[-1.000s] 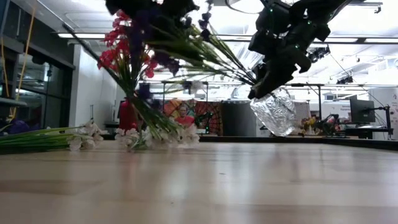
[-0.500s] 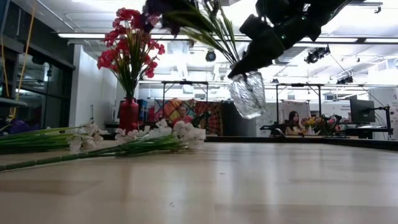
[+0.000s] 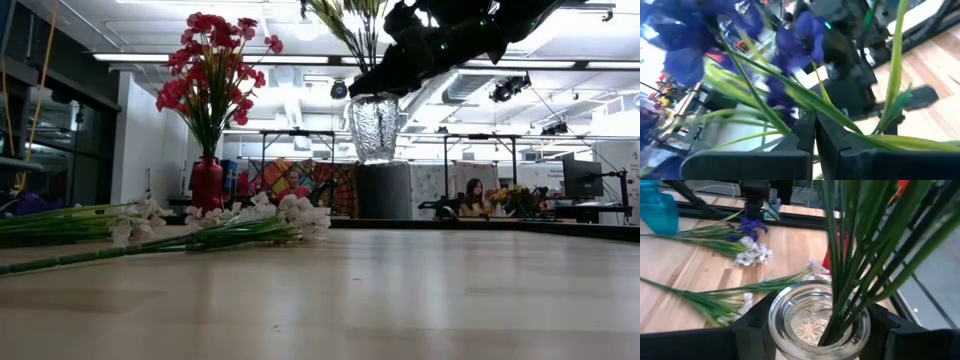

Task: Sort flowers into vase by color
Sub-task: Adjust the transparent vase

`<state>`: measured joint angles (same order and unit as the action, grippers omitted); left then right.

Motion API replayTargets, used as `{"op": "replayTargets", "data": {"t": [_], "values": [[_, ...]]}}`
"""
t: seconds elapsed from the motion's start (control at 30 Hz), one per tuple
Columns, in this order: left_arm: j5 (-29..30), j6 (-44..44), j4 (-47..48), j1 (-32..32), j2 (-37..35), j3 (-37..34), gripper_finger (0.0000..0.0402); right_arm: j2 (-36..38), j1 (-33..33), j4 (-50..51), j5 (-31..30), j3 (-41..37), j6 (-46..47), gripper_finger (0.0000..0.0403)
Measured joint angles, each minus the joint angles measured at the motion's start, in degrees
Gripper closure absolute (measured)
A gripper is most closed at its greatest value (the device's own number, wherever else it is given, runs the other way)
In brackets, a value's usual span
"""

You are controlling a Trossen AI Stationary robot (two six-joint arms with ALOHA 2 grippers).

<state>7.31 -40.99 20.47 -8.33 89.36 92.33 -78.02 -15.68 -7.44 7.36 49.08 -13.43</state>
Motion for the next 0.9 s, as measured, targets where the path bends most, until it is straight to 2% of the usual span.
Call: {"op": "replayTargets", "data": {"t": [0.23, 0.43, 0.6, 0.73, 0.9], "values": [[3.63, -1.09, 6.56, -0.35, -0.02, 7.87, 0.0402, 0.00, 0.00, -2.70, -1.02, -0.02, -0.35, 0.0234], [-2.04, 5.33, 8.45, -1.78, 0.36, 8.75, 0.0402, 0.01, 0.00, -4.47, -1.42, 0.23, -0.32, 0.0234], [-3.30, 9.14, 8.70, -1.73, 1.86, 8.73, 0.0399, 0.02, 0.00, -4.47, -2.97, 1.97, -0.53, 0.0234], [-3.68, 9.66, 8.81, -1.72, 2.29, 8.73, 0.0375, 0.02, 0.00, -4.37, -3.27, 3.12, -0.82, 0.0234], [-1.39, 13.28, 9.34, -1.70, 2.30, 9.09, 0.0315, 0.02, -0.02, -3.58, -3.95, 3.76, -1.18, 0.0234]]}}
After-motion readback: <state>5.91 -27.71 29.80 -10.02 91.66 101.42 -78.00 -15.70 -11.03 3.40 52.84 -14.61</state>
